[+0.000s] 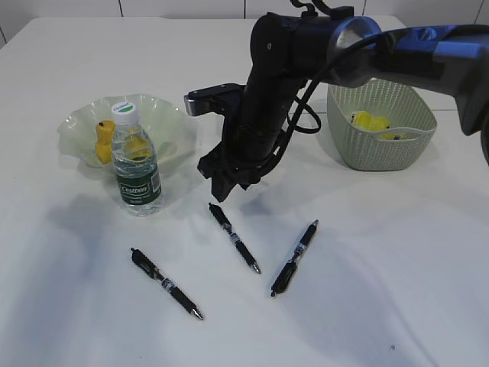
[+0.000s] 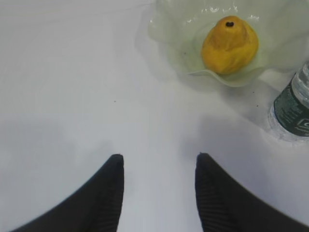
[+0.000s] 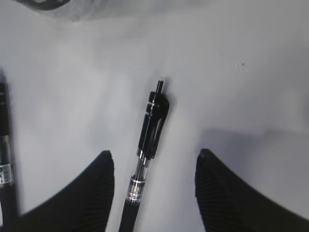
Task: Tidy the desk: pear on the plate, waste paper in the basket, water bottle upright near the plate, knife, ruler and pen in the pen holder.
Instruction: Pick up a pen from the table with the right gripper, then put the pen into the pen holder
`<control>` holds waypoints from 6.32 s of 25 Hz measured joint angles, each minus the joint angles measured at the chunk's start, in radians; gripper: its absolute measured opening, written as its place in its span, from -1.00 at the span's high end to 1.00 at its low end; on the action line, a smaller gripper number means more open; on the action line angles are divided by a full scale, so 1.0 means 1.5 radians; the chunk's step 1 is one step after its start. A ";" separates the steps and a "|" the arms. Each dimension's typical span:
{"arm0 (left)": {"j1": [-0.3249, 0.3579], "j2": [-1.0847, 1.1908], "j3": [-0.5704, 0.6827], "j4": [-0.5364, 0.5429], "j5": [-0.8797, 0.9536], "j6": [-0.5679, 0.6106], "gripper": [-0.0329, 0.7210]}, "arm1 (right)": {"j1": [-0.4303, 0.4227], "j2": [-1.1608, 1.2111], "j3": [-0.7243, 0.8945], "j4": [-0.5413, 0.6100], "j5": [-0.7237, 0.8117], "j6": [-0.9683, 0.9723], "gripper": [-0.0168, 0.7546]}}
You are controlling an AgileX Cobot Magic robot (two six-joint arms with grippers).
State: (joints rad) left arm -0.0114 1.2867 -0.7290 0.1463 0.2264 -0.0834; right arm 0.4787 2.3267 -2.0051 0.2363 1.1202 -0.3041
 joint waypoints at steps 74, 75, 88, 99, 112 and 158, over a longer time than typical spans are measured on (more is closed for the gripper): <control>0.000 -0.001 0.000 0.028 0.012 0.000 0.01 | 0.009 0.084 -0.022 -0.065 -0.005 0.078 0.27; 0.000 -0.001 0.000 0.028 0.012 0.000 0.01 | 0.009 0.084 -0.022 -0.065 -0.004 0.079 0.33; 0.000 -0.001 0.000 0.030 0.012 0.000 0.01 | 0.009 0.084 -0.022 -0.062 -0.003 0.081 0.62; 0.000 -0.001 0.000 0.030 0.012 0.000 0.01 | 0.009 0.084 -0.026 -0.061 0.002 0.081 0.68; 0.000 -0.001 0.000 0.030 0.009 0.000 0.01 | 0.009 0.092 -0.148 -0.061 0.066 0.083 0.68; 0.000 -0.001 0.000 0.030 0.002 0.000 0.01 | 0.008 0.083 -0.369 -0.100 0.004 0.077 0.68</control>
State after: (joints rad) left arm -0.0114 1.2846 -0.7290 0.1911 0.2288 -0.0834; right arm 0.4902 2.4516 -2.5586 0.0856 1.1266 -0.1879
